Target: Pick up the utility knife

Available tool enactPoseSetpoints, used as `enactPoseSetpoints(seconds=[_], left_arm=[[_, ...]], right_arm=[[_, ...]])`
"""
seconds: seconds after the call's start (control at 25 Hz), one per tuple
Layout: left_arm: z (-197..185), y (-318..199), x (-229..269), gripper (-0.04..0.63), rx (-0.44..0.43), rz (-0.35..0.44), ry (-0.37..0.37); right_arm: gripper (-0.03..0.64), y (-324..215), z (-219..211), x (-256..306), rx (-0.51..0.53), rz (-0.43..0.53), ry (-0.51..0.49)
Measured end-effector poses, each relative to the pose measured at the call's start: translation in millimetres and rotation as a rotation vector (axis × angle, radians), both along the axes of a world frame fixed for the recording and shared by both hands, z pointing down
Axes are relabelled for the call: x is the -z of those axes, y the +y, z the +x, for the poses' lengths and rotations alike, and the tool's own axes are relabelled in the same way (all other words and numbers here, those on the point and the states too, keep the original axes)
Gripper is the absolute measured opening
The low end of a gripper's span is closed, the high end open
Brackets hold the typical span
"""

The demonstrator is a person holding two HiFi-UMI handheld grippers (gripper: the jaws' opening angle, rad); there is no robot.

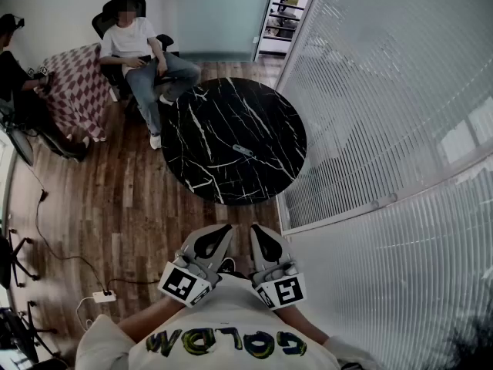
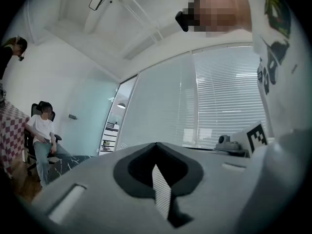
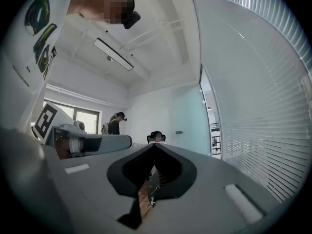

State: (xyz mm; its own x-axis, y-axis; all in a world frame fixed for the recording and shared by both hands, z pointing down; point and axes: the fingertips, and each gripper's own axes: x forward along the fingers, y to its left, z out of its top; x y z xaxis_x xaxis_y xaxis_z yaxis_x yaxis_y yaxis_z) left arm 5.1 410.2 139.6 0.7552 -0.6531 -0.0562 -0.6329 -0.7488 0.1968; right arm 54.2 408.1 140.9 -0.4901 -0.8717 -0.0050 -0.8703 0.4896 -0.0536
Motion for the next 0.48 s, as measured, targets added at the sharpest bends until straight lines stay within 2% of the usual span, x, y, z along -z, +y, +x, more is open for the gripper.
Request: enactPoseSetpoints(seconds=[0.48], left_arm=[[18.1, 0.2, -3.8, 0.003, 0.001, -0.014, 0.000]], right_arm=[[0.002, 4.2, 17.0, -0.1, 0.021, -0.021, -0.022]])
